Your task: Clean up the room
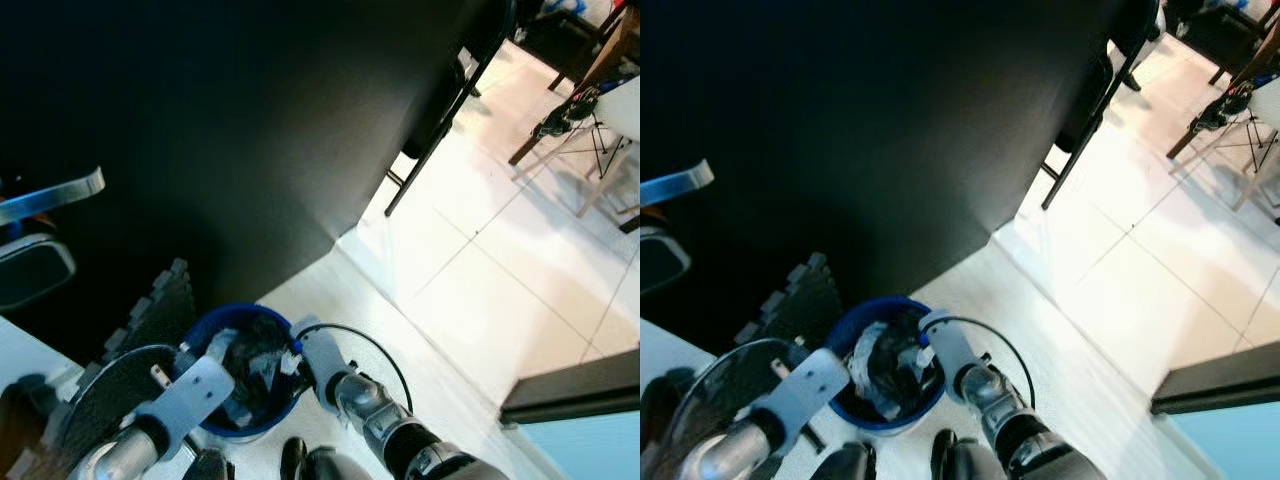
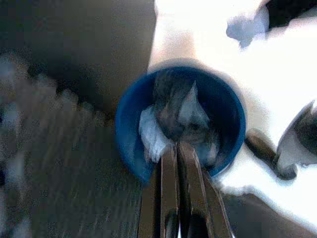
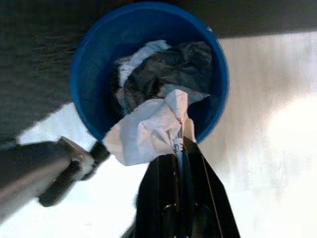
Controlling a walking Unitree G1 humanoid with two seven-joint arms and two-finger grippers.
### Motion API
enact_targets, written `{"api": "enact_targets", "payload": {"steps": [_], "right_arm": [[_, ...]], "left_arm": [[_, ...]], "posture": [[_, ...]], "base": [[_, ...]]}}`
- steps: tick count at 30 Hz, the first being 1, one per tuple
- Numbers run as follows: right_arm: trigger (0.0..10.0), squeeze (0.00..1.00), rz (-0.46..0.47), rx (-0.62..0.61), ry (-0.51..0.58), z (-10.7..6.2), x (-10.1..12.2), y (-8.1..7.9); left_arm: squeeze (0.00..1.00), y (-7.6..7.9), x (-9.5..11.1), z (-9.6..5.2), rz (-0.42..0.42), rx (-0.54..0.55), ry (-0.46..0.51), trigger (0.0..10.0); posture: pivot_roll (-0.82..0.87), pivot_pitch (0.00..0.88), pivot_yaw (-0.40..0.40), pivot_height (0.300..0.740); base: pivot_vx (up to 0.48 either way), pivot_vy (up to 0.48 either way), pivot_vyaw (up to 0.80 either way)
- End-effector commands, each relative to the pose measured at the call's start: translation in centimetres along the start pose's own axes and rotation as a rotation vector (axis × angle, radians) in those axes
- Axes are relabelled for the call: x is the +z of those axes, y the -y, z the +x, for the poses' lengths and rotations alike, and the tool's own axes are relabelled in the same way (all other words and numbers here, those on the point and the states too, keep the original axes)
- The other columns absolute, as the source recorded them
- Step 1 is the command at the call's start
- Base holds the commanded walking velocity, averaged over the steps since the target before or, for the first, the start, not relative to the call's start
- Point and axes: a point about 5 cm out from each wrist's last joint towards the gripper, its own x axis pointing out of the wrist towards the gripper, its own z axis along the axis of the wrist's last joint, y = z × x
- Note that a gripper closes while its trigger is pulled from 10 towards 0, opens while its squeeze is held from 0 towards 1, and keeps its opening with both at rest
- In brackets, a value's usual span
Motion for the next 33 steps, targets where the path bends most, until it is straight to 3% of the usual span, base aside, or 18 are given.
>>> {"api": "enact_targets", "payload": {"steps": [1,2,4,5,8,16,22,31,33], "right_arm": [[10.0,0.00,0.105,0.048,0.034,0.7,1.3,-2.2],[10.0,0.00,0.105,0.048,0.034,0.7,1.3,-2.2],[10.0,0.00,0.219,0.083,0.081,1.0,2.7,-2.8],[10.0,0.00,0.219,0.083,0.081,1.0,2.7,-2.8],[10.0,0.00,0.340,0.168,0.136,1.2,4.0,-3.9],[10.0,0.00,0.366,0.278,0.180,1.4,5.4,-5.4],[10.0,0.00,0.418,0.467,0.246,1.2,6.9,-7.5],[10.0,0.00,0.449,0.494,0.283,1.1,7.4,-7.7],[10.0,0.04,0.455,0.495,0.292,1.1,7.5,-7.6]], "left_arm": [[0.00,0.3,-0.1,-0.8,0.011,-0.020,-0.021,10.0],[0.00,0.3,-0.1,-0.8,0.011,-0.020,-0.021,10.0],[0.00,0.2,0.0,-1.3,0.012,-0.018,-0.024,10.0],[0.00,0.2,0.0,-1.3,0.012,-0.018,-0.024,10.0],[0.00,0.3,0.1,-1.5,0.017,-0.020,-0.027,10.0],[0.00,0.2,0.2,-1.6,0.020,-0.025,-0.035,10.0],[0.00,0.1,0.2,-1.6,0.023,-0.029,-0.042,10.0],[0.00,0.0,0.2,-1.7,0.026,-0.031,-0.049,10.0],[0.00,0.0,0.2,-1.7,0.027,-0.032,-0.049,10.0]], "posture": [[0.23,0.402,-0.243,0.740],[0.23,0.402,-0.243,0.740],[0.24,0.399,-0.251,0.740],[0.24,0.399,-0.251,0.740],[0.23,0.395,-0.253,0.740],[0.24,0.391,-0.247,0.740],[0.24,0.390,-0.246,0.740],[0.24,0.387,-0.245,0.740],[0.24,0.388,-0.246,0.740]], "base": [[0.000,0.000,0.00],[0.000,0.000,0.00],[0.000,0.000,0.00],[0.000,0.000,0.00],[0.000,0.000,0.00],[0.000,0.000,0.00],[0.000,0.000,0.00],[0.000,0.000,0.00],[0.000,0.000,0.00]]}}
